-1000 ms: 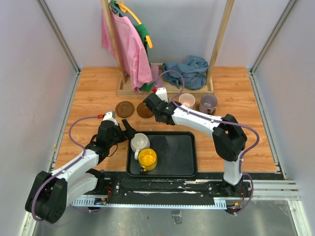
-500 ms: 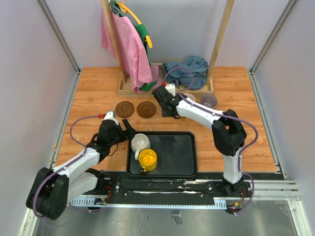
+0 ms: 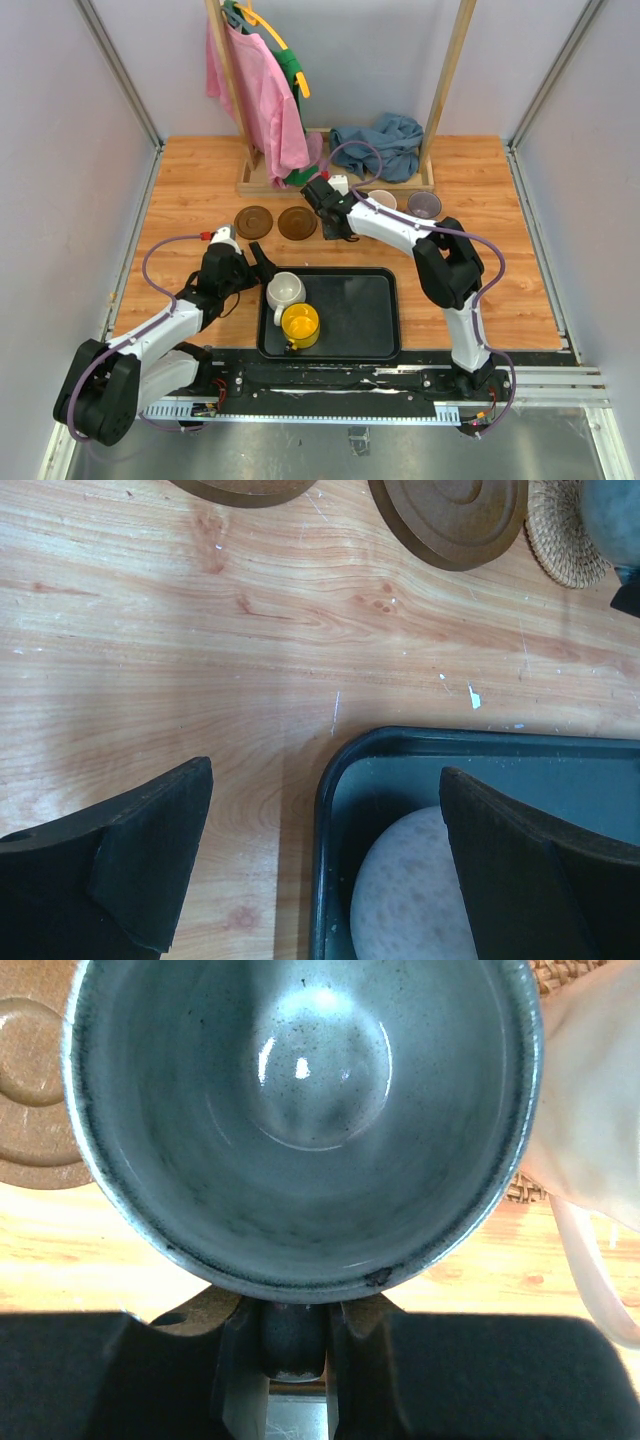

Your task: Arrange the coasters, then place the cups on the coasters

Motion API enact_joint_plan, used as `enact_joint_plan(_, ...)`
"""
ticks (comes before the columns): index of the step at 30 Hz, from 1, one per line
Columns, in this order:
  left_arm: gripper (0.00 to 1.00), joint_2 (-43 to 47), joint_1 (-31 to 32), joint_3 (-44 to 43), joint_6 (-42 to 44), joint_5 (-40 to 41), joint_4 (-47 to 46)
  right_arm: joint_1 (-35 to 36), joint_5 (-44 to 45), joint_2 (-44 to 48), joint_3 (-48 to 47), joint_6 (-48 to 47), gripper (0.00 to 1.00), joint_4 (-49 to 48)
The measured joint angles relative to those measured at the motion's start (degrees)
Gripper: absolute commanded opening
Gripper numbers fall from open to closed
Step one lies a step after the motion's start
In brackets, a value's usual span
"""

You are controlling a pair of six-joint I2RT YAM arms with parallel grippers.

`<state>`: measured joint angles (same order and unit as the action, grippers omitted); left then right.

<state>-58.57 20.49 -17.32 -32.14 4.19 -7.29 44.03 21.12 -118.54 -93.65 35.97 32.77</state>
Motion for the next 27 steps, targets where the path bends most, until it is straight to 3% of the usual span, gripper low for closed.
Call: enact_joint_plan(27,1.00,-1.3,0.0,0.0,0.0,0.0,-0.4,0.0,-0.2,-1.8,-0.7,-0.3,0.01,-0.4)
